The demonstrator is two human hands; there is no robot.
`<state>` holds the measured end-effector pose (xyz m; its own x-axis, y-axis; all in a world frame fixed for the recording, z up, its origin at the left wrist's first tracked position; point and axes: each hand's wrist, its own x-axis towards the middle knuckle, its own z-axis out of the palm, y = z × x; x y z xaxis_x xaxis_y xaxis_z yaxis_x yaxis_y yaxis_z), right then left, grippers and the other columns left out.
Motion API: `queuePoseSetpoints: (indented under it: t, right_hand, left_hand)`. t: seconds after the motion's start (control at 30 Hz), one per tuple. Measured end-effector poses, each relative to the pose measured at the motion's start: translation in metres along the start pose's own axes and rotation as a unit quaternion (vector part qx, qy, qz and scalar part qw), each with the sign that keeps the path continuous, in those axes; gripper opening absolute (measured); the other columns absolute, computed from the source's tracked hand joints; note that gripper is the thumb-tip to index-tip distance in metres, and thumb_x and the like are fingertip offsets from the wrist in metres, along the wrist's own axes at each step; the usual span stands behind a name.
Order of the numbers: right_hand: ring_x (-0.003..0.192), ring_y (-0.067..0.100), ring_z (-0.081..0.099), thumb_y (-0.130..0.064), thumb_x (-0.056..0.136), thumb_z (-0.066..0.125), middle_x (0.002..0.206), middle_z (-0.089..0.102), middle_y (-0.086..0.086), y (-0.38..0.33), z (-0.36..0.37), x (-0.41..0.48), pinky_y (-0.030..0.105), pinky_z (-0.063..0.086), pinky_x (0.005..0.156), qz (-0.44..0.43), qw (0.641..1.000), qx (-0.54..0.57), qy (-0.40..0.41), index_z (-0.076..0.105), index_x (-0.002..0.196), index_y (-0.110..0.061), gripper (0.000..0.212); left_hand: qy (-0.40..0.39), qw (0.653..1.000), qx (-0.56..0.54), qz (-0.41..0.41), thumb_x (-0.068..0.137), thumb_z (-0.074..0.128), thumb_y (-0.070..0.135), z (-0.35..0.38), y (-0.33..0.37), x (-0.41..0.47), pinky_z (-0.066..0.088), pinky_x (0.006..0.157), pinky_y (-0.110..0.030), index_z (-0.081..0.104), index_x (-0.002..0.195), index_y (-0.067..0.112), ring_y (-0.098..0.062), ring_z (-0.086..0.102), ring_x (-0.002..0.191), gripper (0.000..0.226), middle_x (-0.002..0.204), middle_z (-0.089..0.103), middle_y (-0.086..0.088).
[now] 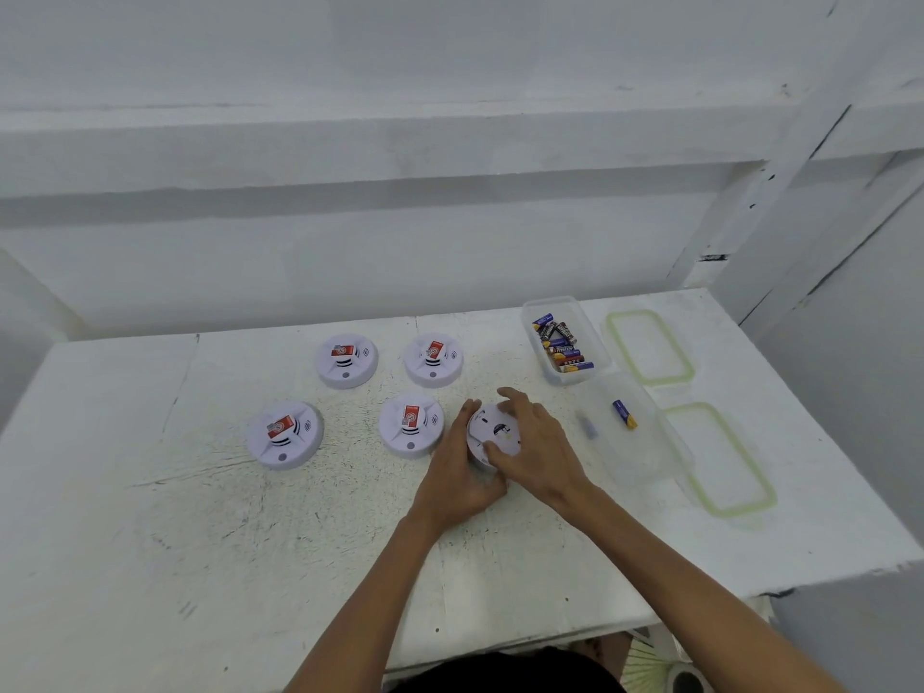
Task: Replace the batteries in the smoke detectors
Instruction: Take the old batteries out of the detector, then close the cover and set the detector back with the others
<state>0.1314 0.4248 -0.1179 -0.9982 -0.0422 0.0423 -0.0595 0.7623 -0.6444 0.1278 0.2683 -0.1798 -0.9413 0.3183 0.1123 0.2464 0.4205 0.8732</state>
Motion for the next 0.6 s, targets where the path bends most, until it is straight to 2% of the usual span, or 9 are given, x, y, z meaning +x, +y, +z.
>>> queuePoseSetpoints:
  t: [0.07, 0.2, 0.33, 0.4, 0.47, 0.6]
  right_hand:
    - [0.115, 0.017, 0.049, -0.033, 0.081, 0.073, 0.128, 0.058, -0.002, 0.0007, -0.0036, 0.001, 0.024, 0.042, 0.087, -0.004, 1.0, 0.009, -0.007, 0.031, 0.146, -0.027, 0.078]
    - [0.113, 0.014, 0.045, -0.035, 0.078, 0.075, 0.124, 0.06, -0.008, 0.0024, -0.0057, 0.0026, 0.024, 0.044, 0.082, -0.012, 1.0, 0.002, -0.008, 0.031, 0.145, -0.03, 0.08]
    - [0.107, 0.013, 0.049, -0.039, 0.077, 0.077, 0.124, 0.061, -0.01, 0.0084, -0.0077, 0.0048, 0.024, 0.045, 0.08, -0.016, 1.0, -0.001, -0.018, 0.033, 0.144, -0.03, 0.08]
    - [0.107, 0.014, 0.049, -0.04, 0.078, 0.076, 0.124, 0.061, -0.01, 0.0091, -0.0061, 0.0047, 0.025, 0.045, 0.08, -0.015, 1.0, -0.007, -0.019, 0.035, 0.143, -0.03, 0.077]
    - [0.106, 0.016, 0.049, -0.041, 0.079, 0.075, 0.124, 0.061, -0.009, 0.0087, -0.0032, 0.0042, 0.025, 0.044, 0.08, -0.014, 1.0, -0.019, -0.006, 0.037, 0.142, -0.028, 0.075]
    - [0.106, 0.017, 0.049, -0.044, 0.079, 0.072, 0.125, 0.06, -0.006, 0.007, -0.0003, 0.0034, 0.023, 0.04, 0.079, -0.013, 0.999, -0.04, 0.021, 0.041, 0.14, -0.025, 0.071]
  left_hand:
    - [0.003, 1.0, 0.004, 0.005, 0.08, 0.081, 0.036, -0.0006, 0.0002, -0.0005, 0.039, 0.117, -0.046, 0.023, 0.157, 0.013, -0.013, 0.032, 0.15, 0.098, 0.161, 0.033, 0.002]
    - [0.015, 1.0, -0.024, -0.005, 0.076, 0.086, 0.037, -0.0022, 0.0055, -0.0001, 0.041, 0.117, -0.036, 0.029, 0.152, 0.016, -0.013, 0.041, 0.144, 0.097, 0.153, 0.042, 0.002]
    - [0.002, 1.0, -0.015, -0.02, 0.076, 0.081, 0.055, -0.0003, 0.0048, 0.0009, 0.033, 0.119, -0.025, 0.024, 0.157, 0.017, -0.005, 0.032, 0.148, 0.105, 0.16, 0.036, 0.006]
    - [0.006, 0.999, -0.02, -0.03, 0.075, 0.08, 0.058, -0.0002, 0.0038, 0.0004, 0.032, 0.116, -0.016, 0.024, 0.157, 0.018, 0.004, 0.032, 0.145, 0.107, 0.159, 0.037, 0.008]
    - [0.011, 0.999, -0.027, -0.04, 0.072, 0.082, 0.056, -0.0009, 0.0052, 0.0001, 0.032, 0.108, -0.006, 0.029, 0.154, 0.019, 0.015, 0.034, 0.137, 0.104, 0.153, 0.042, 0.011]
    - [0.018, 0.998, -0.028, -0.047, 0.073, 0.09, 0.042, 0.0, 0.0052, -0.0008, 0.032, 0.103, -0.002, 0.033, 0.149, 0.026, 0.02, 0.038, 0.13, 0.096, 0.144, 0.044, 0.022]
